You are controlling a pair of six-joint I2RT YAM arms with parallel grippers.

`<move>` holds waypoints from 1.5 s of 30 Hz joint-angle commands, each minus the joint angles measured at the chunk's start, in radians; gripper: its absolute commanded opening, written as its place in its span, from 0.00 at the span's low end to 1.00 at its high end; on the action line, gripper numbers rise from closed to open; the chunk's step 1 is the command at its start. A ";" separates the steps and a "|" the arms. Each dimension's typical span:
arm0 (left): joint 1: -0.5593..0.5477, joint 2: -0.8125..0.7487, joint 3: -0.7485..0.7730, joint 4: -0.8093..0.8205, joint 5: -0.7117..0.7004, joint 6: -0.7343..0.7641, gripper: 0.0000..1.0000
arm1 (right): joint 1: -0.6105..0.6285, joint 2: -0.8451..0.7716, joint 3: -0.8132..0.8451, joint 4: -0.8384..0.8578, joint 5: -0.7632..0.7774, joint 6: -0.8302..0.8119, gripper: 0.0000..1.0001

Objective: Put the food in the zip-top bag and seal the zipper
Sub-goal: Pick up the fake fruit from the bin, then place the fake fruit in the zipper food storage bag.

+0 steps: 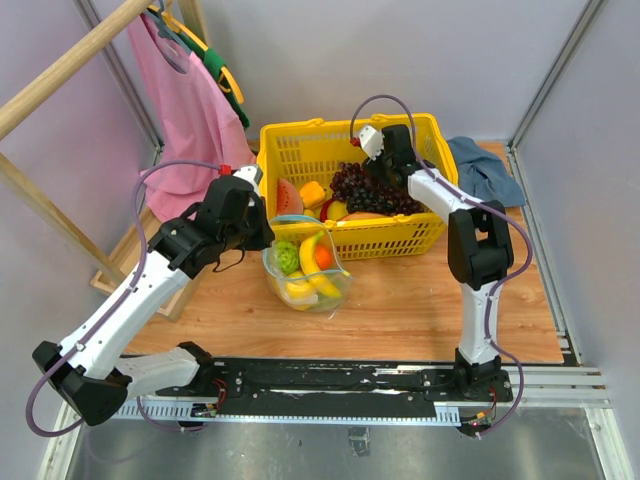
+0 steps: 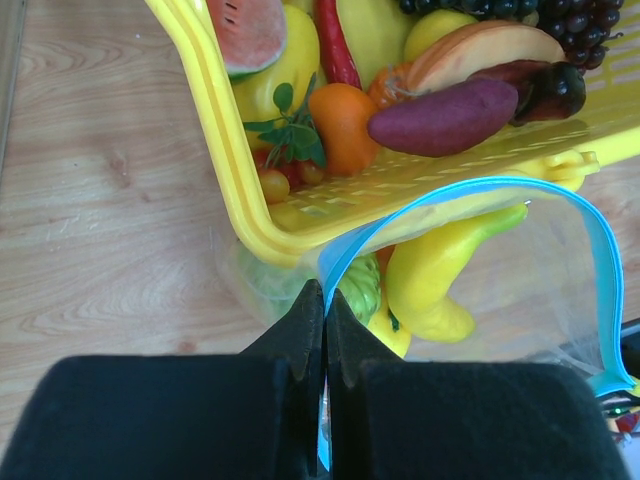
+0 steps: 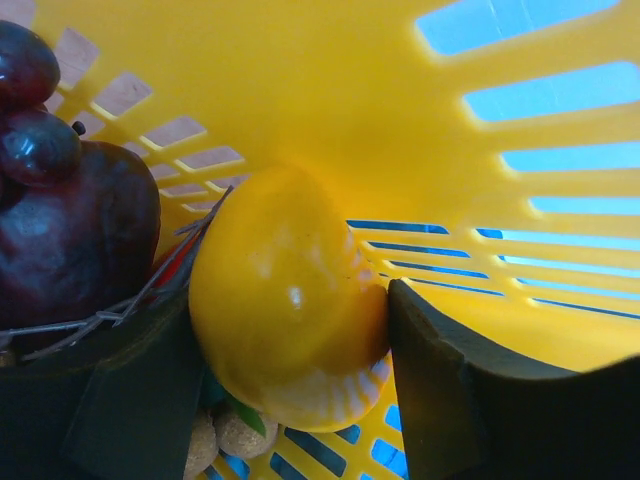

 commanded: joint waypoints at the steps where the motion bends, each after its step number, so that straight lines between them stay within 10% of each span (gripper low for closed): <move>1: 0.010 -0.025 -0.005 0.032 0.017 0.012 0.00 | -0.015 0.007 0.006 -0.043 0.016 0.006 0.53; 12: 0.010 -0.048 -0.009 0.044 0.022 0.008 0.00 | -0.015 -0.241 -0.093 -0.091 -0.124 0.106 0.14; 45: 0.010 -0.093 -0.045 0.093 -0.001 -0.058 0.00 | 0.269 -0.882 -0.348 0.018 -0.504 0.664 0.01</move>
